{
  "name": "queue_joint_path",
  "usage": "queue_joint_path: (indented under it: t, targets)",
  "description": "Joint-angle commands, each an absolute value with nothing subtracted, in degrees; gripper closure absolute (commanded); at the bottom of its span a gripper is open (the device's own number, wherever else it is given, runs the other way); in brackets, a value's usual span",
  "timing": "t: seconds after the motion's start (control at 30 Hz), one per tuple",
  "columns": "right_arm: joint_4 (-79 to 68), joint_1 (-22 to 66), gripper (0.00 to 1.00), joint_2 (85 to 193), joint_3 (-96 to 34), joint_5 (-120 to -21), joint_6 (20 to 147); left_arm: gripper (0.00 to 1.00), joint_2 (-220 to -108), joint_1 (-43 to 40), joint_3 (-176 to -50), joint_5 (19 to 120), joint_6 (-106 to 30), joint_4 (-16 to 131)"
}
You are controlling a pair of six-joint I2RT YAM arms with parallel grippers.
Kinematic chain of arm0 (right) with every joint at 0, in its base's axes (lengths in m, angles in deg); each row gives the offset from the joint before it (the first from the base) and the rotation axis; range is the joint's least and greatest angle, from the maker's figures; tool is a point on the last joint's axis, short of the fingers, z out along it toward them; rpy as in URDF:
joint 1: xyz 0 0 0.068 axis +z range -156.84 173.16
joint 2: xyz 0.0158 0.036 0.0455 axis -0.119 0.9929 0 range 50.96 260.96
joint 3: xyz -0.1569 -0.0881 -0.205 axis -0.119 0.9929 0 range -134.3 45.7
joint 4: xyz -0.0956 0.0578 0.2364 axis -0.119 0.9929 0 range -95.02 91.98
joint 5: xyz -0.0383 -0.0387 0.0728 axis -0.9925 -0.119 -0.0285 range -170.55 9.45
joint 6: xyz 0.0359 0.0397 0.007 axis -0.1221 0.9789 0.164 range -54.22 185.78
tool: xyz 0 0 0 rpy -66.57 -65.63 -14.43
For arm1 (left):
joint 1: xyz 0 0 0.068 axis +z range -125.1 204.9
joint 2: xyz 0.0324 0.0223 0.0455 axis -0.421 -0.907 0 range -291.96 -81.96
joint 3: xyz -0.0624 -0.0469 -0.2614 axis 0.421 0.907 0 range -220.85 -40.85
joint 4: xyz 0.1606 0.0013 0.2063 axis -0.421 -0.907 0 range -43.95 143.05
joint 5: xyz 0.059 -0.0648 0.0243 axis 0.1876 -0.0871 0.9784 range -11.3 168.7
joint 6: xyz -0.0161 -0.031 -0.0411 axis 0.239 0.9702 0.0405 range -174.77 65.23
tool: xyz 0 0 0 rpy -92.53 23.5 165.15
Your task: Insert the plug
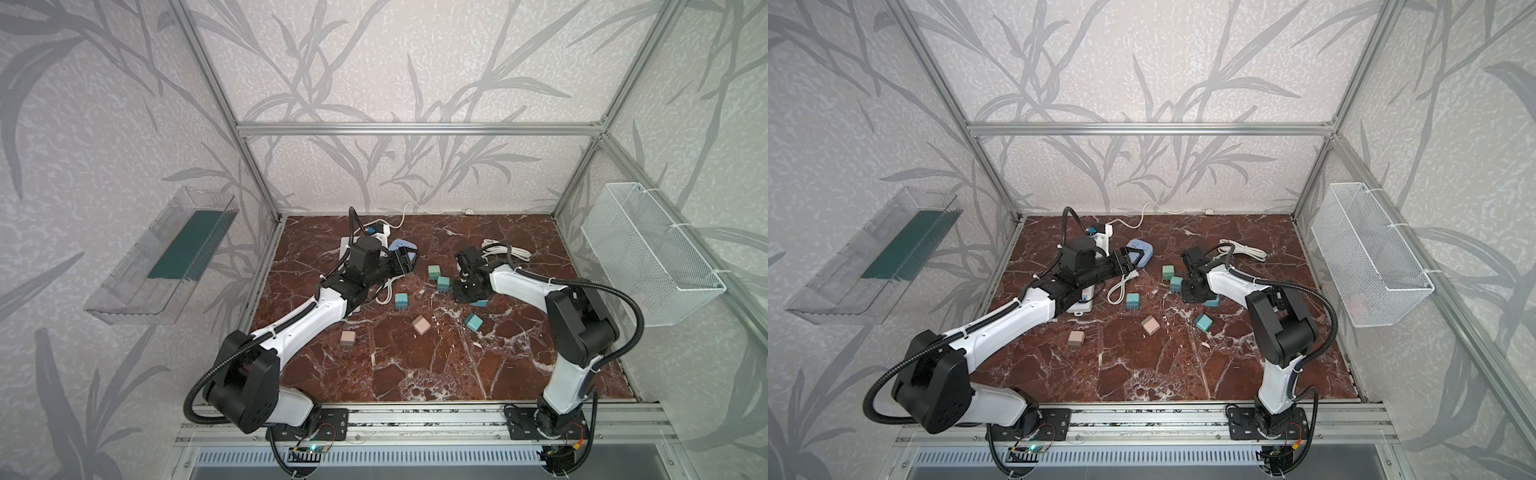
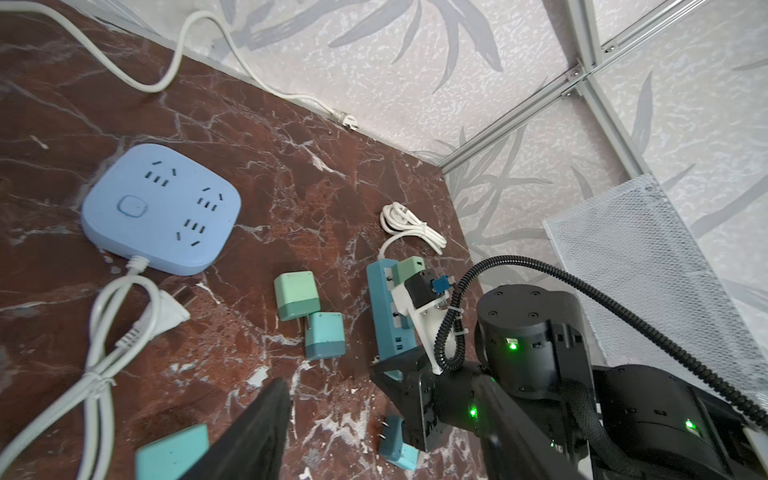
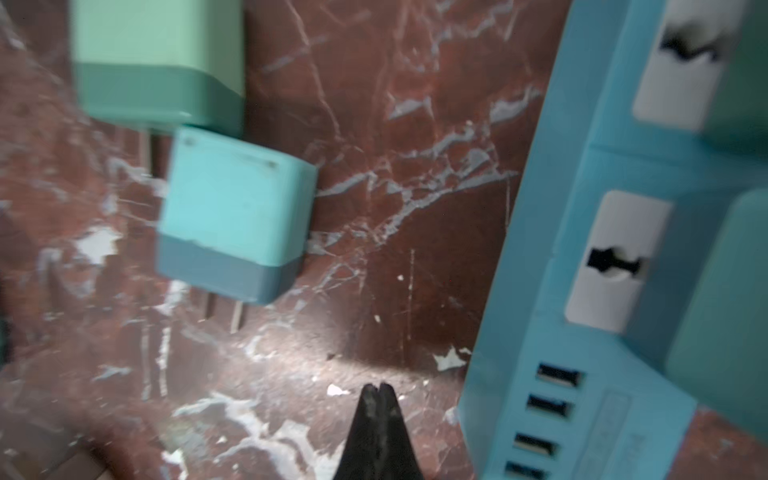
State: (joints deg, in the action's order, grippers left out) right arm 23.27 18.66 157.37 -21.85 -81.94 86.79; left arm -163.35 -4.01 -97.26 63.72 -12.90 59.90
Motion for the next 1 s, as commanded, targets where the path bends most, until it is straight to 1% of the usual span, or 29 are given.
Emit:
queue_joint_path:
  t: [0.0, 0.1, 0.43, 0.57, 0.73, 0.83, 0.97]
  targets:
    - [24.3, 17.1, 1.00, 157.4, -24.0, -82.5, 87.0, 0.29, -163.2, -3.6, -98.6, 68.4, -16.4, 55.9]
    - [24.3, 15.4, 1.00, 157.6, -23.4, -83.5, 86.3, 0.29, -164.5, -3.3, -99.3, 70.2, -17.6, 53.8]
    - [25.9, 9.1, 1.00, 157.4, -23.7, -86.2, 82.7, 0.29, -169.1, -3.2, -100.9, 71.3, -19.7, 51.0]
    - [26.8, 7.4, 0.97, 157.1, -24.2, -87.5, 82.0, 0.28, -169.7, -3.2, -101.3, 72.2, -20.6, 50.2]
    - [27.3, 7.3, 0.88, 153.9, -23.9, -87.3, 81.2, 0.28, -170.4, -3.2, -101.7, 74.5, -21.4, 49.5]
    - [27.6, 7.1, 0.76, 152.2, -23.3, -87.5, 80.5, 0.26, -172.3, -2.9, -103.1, 75.9, -21.8, 48.9]
    - [27.4, 7.4, 0.59, 150.3, -23.5, -82.9, 79.8, 0.23, -177.7, -2.5, -107.4, 78.5, -24.0, 46.3]
